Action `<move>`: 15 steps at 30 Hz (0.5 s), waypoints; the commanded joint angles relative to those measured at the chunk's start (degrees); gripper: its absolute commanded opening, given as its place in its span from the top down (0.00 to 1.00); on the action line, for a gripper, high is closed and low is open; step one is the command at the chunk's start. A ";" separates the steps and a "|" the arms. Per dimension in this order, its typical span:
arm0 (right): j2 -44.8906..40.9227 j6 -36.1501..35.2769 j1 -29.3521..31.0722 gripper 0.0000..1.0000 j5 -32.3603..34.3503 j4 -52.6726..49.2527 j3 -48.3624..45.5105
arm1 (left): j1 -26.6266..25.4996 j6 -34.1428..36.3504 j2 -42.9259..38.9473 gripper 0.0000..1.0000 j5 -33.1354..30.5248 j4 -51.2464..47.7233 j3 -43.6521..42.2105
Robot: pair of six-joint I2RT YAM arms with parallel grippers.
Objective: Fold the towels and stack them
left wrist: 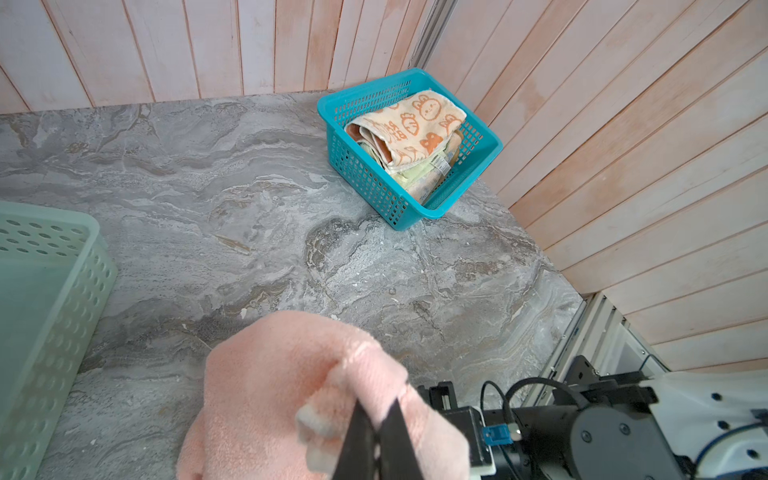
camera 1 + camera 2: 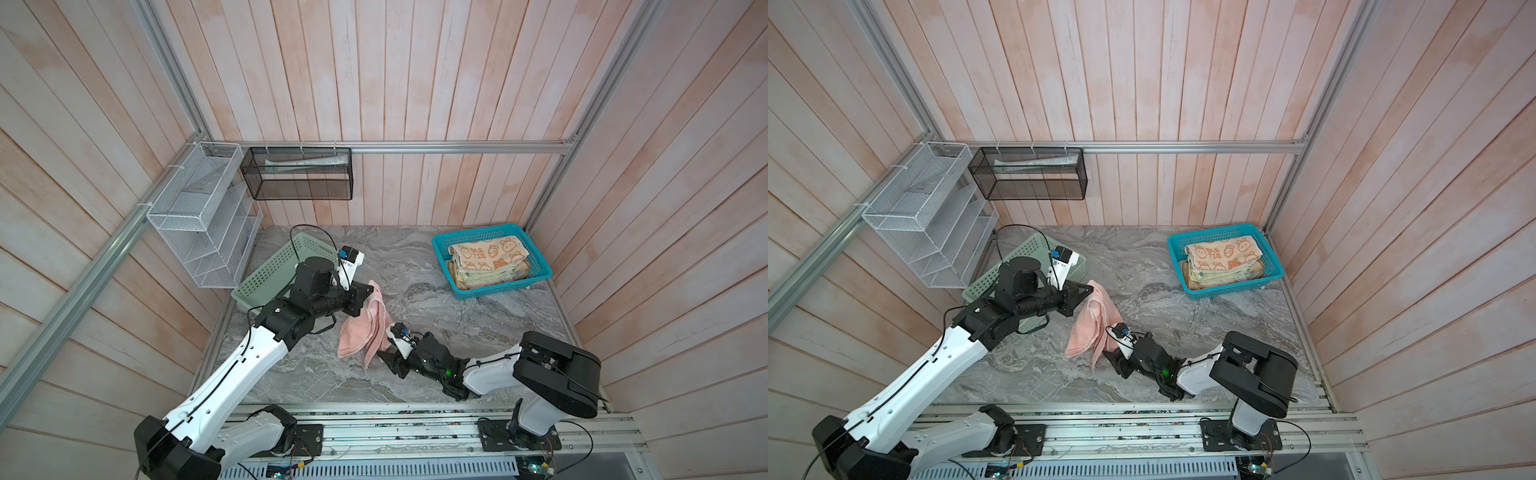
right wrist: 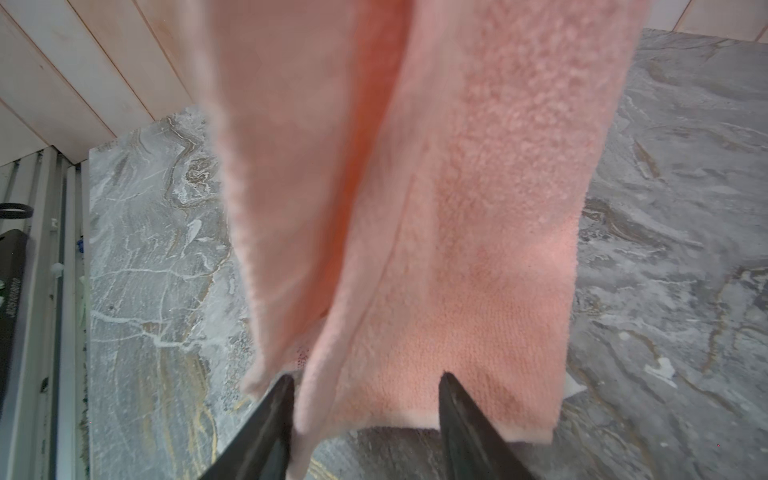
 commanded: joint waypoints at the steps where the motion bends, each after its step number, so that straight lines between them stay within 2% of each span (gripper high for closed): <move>1: 0.93 -1.22 0.28 0.46 3.31 1.12 1.60 | 0.47 -0.86 -1.68 1.00 1.23 1.86 1.68; 3: 0.74 -1.22 0.24 0.49 4.31 0.89 1.62 | 0.44 -1.18 -2.29 1.00 1.77 2.46 1.30; 4: 0.43 -1.46 0.25 0.55 4.51 0.88 1.67 | 0.49 -1.21 -2.60 1.00 1.84 2.60 0.98; 5: -0.07 -1.64 0.24 0.69 5.32 0.44 1.78 | 0.65 -1.09 -2.73 1.00 1.81 2.64 0.51; 6: -1.02 -2.05 0.28 0.89 6.42 -0.38 1.89 | 0.78 -0.84 -2.99 1.00 1.65 2.35 -0.01; 7: -2.36 -2.81 0.33 1.00 8.20 -1.65 1.94 | 1.03 -0.42 -3.14 1.00 1.31 1.97 -0.80; 11: -11.38 -4.25 0.67 1.00 21.75 -10.36 1.39 | 2.72 -0.28 -5.67 0.92 -0.62 3.62 -9.76; 15: -24.29 -8.55 0.12 1.00 25.58 -20.99 0.21 | 2.82 -3.49 -8.78 0.87 -1.05 8.89 -20.59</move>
